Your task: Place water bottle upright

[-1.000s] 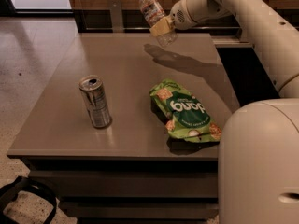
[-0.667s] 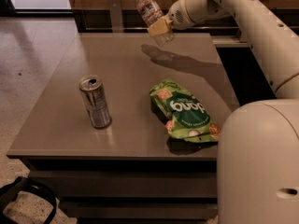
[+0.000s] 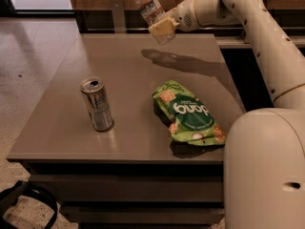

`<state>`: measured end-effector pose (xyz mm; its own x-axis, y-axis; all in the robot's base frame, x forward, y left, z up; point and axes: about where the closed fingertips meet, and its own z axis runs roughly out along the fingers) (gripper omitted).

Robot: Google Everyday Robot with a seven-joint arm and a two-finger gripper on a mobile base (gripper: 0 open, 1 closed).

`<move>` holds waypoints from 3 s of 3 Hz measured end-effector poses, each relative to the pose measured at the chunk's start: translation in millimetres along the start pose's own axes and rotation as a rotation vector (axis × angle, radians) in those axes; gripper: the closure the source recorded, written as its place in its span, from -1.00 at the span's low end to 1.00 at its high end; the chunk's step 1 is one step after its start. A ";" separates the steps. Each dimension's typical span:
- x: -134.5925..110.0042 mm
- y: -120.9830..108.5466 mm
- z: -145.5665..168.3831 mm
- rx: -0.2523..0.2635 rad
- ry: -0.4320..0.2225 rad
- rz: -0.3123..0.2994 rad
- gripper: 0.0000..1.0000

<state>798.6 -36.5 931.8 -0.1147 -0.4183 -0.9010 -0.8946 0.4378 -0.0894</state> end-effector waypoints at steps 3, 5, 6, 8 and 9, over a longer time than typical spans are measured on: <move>18.7 4.5 -17.2 -0.004 -0.067 -0.097 1.00; 37.4 3.5 -10.6 -0.011 -0.182 -0.111 1.00; 37.7 1.5 -0.8 -0.035 -0.240 -0.129 1.00; 23.7 6.3 27.5 -0.107 -0.315 -0.119 1.00; 17.9 10.1 32.2 -0.116 -0.325 -0.096 1.00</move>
Offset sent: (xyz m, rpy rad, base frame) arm -0.0227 -0.0281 -0.0006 -0.0062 -0.1467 0.0568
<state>801.4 -14.0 901.0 0.0986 -0.1694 -0.9806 -0.9400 0.3076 -0.1477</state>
